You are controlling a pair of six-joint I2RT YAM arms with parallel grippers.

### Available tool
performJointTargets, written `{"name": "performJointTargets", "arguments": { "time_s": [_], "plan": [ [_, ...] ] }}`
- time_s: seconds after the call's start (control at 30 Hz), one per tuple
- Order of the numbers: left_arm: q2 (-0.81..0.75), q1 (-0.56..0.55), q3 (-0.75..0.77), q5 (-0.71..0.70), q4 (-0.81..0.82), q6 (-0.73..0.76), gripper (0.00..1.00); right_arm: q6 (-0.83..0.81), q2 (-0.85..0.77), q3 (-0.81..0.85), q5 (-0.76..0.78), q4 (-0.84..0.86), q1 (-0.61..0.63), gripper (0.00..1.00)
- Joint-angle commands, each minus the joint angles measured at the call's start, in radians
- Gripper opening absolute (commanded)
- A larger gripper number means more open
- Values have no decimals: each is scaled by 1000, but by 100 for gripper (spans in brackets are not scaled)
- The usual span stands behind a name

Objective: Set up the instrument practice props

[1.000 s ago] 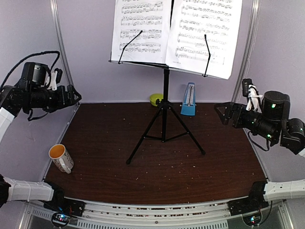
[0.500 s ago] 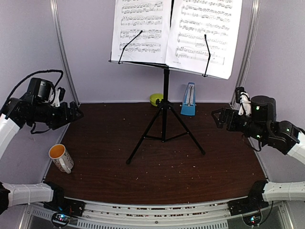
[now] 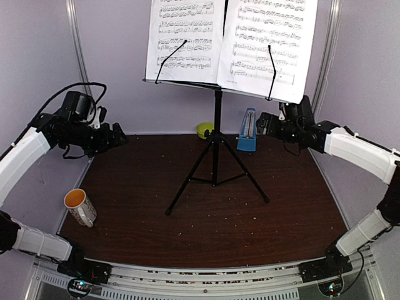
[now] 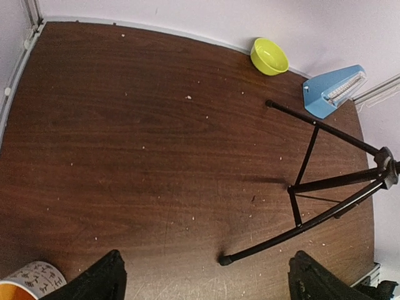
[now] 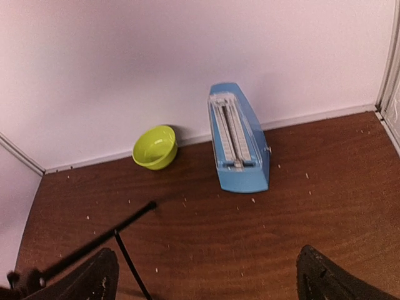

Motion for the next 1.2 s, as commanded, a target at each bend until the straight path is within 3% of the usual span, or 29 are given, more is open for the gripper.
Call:
{"name": "performJointTargets", "arguments": {
  "time_s": [0.0,0.1,0.33,0.5,1.17],
  "plan": [
    [83,-2,110,12,86,73,93,-28,147,173,40,58,-9,100],
    [146,-2,165,22,86,86,94,-26,256,288,78,42,-12,100],
    [234,-1,270,10,67,104,93,-29,592,734,206,-155,-25,100],
    [284,11,338,-11,19,126,94,-40,737,948,253,-249,-46,100],
    [315,79,376,-21,-29,183,94,-45,1008,1181,232,-187,-121,96]
  ]
}}
